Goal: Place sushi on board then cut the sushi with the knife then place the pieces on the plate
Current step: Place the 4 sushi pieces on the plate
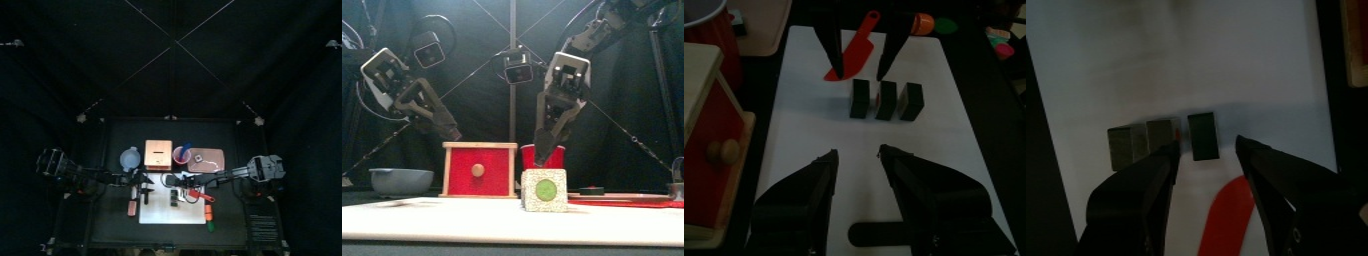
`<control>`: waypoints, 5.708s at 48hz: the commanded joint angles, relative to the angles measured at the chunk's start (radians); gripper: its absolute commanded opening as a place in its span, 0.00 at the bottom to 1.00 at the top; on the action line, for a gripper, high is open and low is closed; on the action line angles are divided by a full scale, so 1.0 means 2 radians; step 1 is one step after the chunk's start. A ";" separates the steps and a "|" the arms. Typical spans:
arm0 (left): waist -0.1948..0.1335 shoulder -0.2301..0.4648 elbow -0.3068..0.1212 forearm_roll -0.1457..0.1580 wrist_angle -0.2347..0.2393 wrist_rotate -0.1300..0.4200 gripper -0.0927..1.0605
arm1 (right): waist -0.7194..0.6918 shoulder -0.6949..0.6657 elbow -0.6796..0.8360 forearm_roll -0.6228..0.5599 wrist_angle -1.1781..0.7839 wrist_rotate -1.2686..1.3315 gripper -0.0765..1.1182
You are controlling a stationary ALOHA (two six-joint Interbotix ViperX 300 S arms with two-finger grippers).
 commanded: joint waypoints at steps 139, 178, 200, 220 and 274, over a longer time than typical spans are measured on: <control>0.004 -0.002 -0.004 -0.002 -0.003 -0.001 0.75 | -0.119 -0.171 0.146 0.003 0.015 0.001 0.79; 0.004 -0.002 -0.002 -0.002 -0.003 -0.001 0.75 | 0.035 -0.036 0.018 0.041 -0.044 0.001 0.79; 0.005 -0.002 -0.002 -0.002 -0.002 -0.001 0.75 | 0.034 0.000 -0.003 0.028 -0.044 0.001 0.79; 0.004 -0.002 0.001 -0.002 -0.002 -0.001 0.75 | 0.032 0.017 -0.009 0.021 -0.042 0.001 0.79; 0.003 -0.002 0.002 -0.002 -0.002 -0.002 0.75 | -0.021 -0.088 0.050 0.025 0.030 0.003 0.53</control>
